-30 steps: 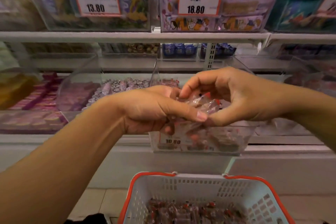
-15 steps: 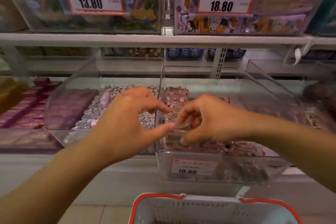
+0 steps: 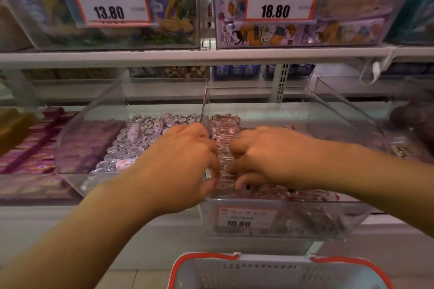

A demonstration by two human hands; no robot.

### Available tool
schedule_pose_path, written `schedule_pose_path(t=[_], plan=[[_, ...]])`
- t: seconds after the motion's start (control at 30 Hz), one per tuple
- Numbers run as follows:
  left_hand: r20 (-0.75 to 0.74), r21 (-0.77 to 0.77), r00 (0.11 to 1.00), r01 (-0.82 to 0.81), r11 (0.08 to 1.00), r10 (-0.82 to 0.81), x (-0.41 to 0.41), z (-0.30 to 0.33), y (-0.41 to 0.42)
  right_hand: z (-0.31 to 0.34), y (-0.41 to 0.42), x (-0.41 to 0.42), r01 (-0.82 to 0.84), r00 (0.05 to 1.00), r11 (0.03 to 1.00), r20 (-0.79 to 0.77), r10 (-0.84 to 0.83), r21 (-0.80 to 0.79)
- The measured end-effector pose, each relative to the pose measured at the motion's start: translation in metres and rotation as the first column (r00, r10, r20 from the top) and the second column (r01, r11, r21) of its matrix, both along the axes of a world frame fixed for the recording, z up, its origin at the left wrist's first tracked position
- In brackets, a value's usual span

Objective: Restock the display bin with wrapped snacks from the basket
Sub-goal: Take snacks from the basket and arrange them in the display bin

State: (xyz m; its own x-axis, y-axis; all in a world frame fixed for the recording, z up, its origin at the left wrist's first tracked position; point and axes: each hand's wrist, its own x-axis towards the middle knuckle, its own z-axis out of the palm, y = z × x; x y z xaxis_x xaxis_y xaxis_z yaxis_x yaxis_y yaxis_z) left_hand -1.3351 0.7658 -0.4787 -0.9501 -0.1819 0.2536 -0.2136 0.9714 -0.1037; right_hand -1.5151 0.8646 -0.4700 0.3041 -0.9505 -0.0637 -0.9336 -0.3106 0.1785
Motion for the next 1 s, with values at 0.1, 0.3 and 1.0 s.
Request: schedule_pose_path(t=[0.1,0.3,1.0], plan=[[0.02,-0.016,1.0,-0.013,1.0,0.014,-0.001,0.001,0.003,0.003,0.003,0.003,0.014,0.999,1.0,-0.041,-0.013,0.025],[-0.185,-0.062,0.98,0.061,0.996,-0.072,0.007,0.016,0.019,0.016,0.044,0.011,0.214,0.947,0.904,0.307,-0.098,-0.37],[0.874,0.43,0.447,-0.894,0.121,0.193,0.047,-0.366,0.201,-0.39,0.28,0.037,0.64,0.233,0.032,-0.154,-0.96,0.768]])
